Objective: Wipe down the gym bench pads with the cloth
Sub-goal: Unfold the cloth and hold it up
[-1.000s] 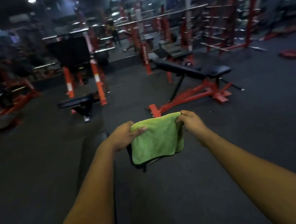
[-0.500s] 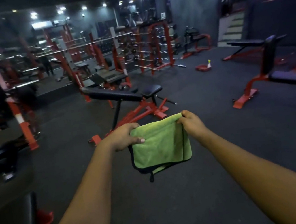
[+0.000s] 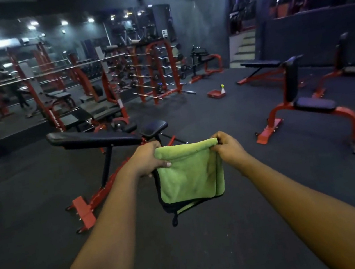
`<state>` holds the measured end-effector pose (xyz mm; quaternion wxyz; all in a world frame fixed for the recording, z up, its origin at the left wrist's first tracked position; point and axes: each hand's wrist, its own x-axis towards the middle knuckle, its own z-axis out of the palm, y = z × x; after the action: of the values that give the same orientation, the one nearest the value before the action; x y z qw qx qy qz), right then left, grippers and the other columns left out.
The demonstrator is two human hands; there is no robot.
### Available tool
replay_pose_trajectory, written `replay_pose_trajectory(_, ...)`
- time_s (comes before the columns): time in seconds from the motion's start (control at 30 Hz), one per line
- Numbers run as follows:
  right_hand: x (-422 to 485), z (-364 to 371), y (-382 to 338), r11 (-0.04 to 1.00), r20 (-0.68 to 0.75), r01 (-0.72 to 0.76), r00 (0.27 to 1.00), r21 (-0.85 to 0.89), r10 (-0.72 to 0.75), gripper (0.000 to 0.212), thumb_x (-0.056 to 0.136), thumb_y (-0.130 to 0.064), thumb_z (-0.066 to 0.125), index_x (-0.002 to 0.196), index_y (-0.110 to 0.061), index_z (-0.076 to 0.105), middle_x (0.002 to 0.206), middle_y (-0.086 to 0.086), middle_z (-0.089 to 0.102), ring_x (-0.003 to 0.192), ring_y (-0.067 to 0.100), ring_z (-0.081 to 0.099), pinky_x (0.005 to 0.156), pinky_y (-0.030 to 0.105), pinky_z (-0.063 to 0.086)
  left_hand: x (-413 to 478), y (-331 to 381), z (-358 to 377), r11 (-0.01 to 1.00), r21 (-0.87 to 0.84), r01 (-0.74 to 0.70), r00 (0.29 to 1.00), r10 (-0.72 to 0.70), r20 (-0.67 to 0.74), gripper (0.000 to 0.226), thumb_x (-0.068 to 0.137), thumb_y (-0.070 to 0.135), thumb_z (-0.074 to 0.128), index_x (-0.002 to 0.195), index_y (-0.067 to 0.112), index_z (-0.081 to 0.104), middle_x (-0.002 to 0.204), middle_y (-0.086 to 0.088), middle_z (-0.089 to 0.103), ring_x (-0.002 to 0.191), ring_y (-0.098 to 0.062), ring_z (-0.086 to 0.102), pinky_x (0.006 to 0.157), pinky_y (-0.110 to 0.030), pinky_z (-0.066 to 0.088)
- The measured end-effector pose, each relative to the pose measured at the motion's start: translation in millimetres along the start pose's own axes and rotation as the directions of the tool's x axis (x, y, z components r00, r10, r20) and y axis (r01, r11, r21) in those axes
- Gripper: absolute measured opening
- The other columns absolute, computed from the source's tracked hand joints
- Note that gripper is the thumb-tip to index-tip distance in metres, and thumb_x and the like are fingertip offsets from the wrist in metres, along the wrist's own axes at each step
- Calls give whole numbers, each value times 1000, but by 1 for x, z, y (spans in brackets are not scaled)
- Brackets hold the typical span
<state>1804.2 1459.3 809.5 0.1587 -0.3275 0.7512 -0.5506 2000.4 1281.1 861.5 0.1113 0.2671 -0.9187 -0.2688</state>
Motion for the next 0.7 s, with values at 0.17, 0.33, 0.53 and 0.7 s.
replay_pose_trajectory(0.17,124,7,6,1000,-59,-2,998,20,3,29,90,1,54,98,-24,67,106,3,70,100,22,65,86,41,55,127,-19,-22,991,-43,-126,990,128,54,41,72,36,86,92,19,55,95,3,66,88,-13,61,65,-31,43)
replay_pose_trajectory(0.33,239,7,7,1000,-153,-15,988,8,16,22,91,-1,57,96,-19,69,97,1,70,92,19,64,74,32,52,257,-45,-40,980,-77,-181,976,189,108,24,84,35,76,92,22,58,96,0,68,92,-19,66,73,-33,47)
replay_pose_trajectory(0.53,386,4,38,1000,-225,-20,974,0,20,16,92,-6,56,95,-17,66,96,1,67,84,13,59,69,31,48,413,-67,-25,965,-23,-262,965,262,-11,24,84,35,75,95,19,61,90,3,68,83,-11,63,63,-25,44)
replay_pose_trajectory(0.7,536,-14,71,1000,-193,-2,981,-12,-1,14,93,-7,56,92,-18,65,93,0,65,82,13,57,65,31,46,565,-76,-11,958,14,-287,957,287,-35,24,88,39,71,92,19,58,85,4,65,76,-7,59,57,-24,40)
